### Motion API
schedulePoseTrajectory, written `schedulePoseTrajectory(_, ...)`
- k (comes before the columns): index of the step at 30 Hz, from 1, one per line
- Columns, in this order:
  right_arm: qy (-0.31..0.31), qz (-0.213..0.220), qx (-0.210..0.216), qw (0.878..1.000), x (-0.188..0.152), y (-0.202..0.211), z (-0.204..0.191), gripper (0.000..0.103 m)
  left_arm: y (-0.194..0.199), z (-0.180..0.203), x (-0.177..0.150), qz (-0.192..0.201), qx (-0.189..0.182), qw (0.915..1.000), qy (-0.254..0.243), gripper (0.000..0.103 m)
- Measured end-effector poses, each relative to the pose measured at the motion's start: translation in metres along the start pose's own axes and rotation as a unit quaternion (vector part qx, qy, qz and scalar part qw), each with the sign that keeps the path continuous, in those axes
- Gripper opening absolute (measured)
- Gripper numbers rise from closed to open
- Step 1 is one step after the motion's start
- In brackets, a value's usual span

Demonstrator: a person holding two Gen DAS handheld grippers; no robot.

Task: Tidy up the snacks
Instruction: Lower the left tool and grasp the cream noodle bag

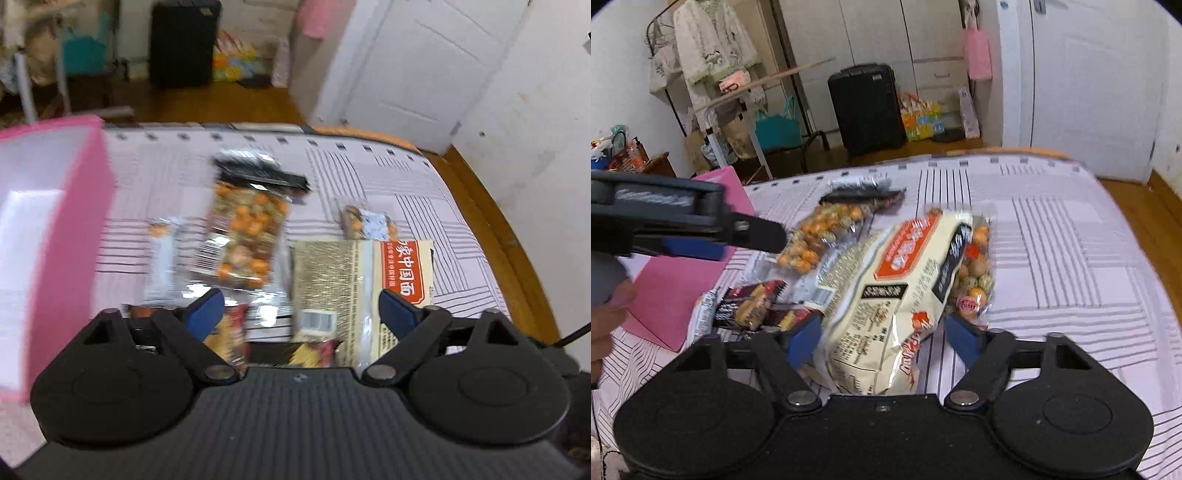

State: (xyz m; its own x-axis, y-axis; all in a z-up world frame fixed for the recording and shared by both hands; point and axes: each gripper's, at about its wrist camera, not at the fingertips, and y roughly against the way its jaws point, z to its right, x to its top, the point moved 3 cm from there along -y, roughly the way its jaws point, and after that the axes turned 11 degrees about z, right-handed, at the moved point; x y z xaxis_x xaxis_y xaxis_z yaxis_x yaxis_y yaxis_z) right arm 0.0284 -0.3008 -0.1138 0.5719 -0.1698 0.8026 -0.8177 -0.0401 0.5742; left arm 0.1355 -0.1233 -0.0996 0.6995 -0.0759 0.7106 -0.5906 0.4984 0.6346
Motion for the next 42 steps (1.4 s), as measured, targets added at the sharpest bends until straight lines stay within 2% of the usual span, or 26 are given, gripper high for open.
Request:
schedulePoseTrajectory(1,-0.006,-0.005,0.0,1.0,-0.002,-0.004,0.004,0.054,-0.011,0.001,-0.001,-0.007,-0.009,0.9999,0.004,0.082)
schedulePoseTrajectory(3,-0.007,-0.005,-0.014,1.0,-0.005,-0.009,0.012,0.041,-0.031,0.001,-0.004,-0.024,-0.028,0.9992,0.017,0.078)
schedulePoseTrajectory(5,-0.008,-0.003,-0.015,1.0,-0.007,-0.01,0.02,0.036,-0.045,0.002,-0.01,-0.035,-0.039,0.9984,0.021,0.074)
schedulePoseTrajectory(7,-0.007,-0.007,-0.028,1.0,-0.011,-0.011,0.029,0.027,-0.056,0.003,-0.016,-0.044,-0.047,0.9978,0.017,0.074)
schedulePoseTrajectory(9,0.001,-0.01,-0.043,0.999,-0.016,-0.012,0.036,0.022,-0.065,0.002,-0.024,-0.063,-0.055,0.9963,0.015,0.074)
schedulePoseTrajectory(12,-0.026,-0.001,-0.026,0.999,-0.021,-0.011,0.047,0.025,-0.072,0.001,-0.036,-0.082,-0.071,0.9935,0.035,0.074)
schedulePoseTrajectory(14,-0.045,-0.003,-0.012,0.999,-0.023,-0.01,0.051,0.034,-0.075,0.002,-0.044,-0.089,-0.082,0.9916,0.046,0.074)
schedulePoseTrajectory(15,-0.047,-0.003,-0.008,0.999,-0.025,-0.01,0.051,0.044,-0.075,0.004,-0.048,-0.089,-0.083,0.9915,0.046,0.072)
schedulePoseTrajectory(16,-0.047,-0.006,-0.002,0.999,-0.027,-0.012,0.051,0.053,-0.074,0.006,-0.051,-0.088,-0.084,0.9915,0.044,0.066)
schedulePoseTrajectory(17,-0.045,-0.012,0.008,0.999,-0.029,-0.015,0.051,0.056,-0.074,0.007,-0.054,-0.085,-0.089,0.9912,0.048,0.06)
schedulePoseTrajectory(21,-0.049,-0.02,0.024,0.998,-0.033,-0.022,0.05,0.063,-0.071,0.007,-0.06,-0.077,-0.097,0.9903,0.063,0.055)
schedulePoseTrajectory(23,-0.035,-0.022,0.034,0.999,-0.032,-0.026,0.048,0.071,-0.071,0.005,-0.061,-0.073,-0.097,0.9899,0.072,0.055)
schedulePoseTrajectory(25,-0.015,-0.02,0.032,0.999,-0.031,-0.031,0.049,0.084,-0.068,0.003,-0.063,-0.071,-0.094,0.9899,0.08,0.054)
schedulePoseTrajectory(29,-0.04,-0.034,0.052,0.997,-0.031,-0.038,0.06,0.087,-0.067,0.007,-0.062,-0.069,-0.083,0.9916,0.071,0.052)
schedulePoseTrajectory(32,-0.061,-0.054,0.069,0.994,-0.028,-0.037,0.063,0.083,-0.066,0.009,-0.059,-0.077,-0.084,0.991,0.072,0.05)
schedulePoseTrajectory(33,-0.056,-0.055,0.07,0.994,-0.026,-0.037,0.061,0.079,-0.066,0.009,-0.059,-0.078,-0.083,0.9909,0.071,0.049)
schedulePoseTrajectory(35,-0.05,-0.065,0.078,0.994,-0.024,-0.035,0.055,0.062,-0.065,0.011,-0.057,-0.081,-0.083,0.9907,0.07,0.049)
schedulePoseTrajectory(36,-0.056,-0.074,0.086,0.992,-0.021,-0.033,0.052,0.061,-0.064,0.013,-0.056,-0.081,-0.082,0.991,0.069,0.049)
schedulePoseTrajectory(38,-0.057,-0.087,0.074,0.992,-0.015,-0.032,0.047,0.061,-0.061,0.016,-0.054,-0.079,-0.077,0.9918,0.065,0.049)
schedulePoseTrajectory(42,-0.048,-0.089,0.062,0.993,-0.002,-0.02,0.036,0.061,-0.048,0.017,-0.046,-0.073,-0.079,0.9917,0.071,0.049)
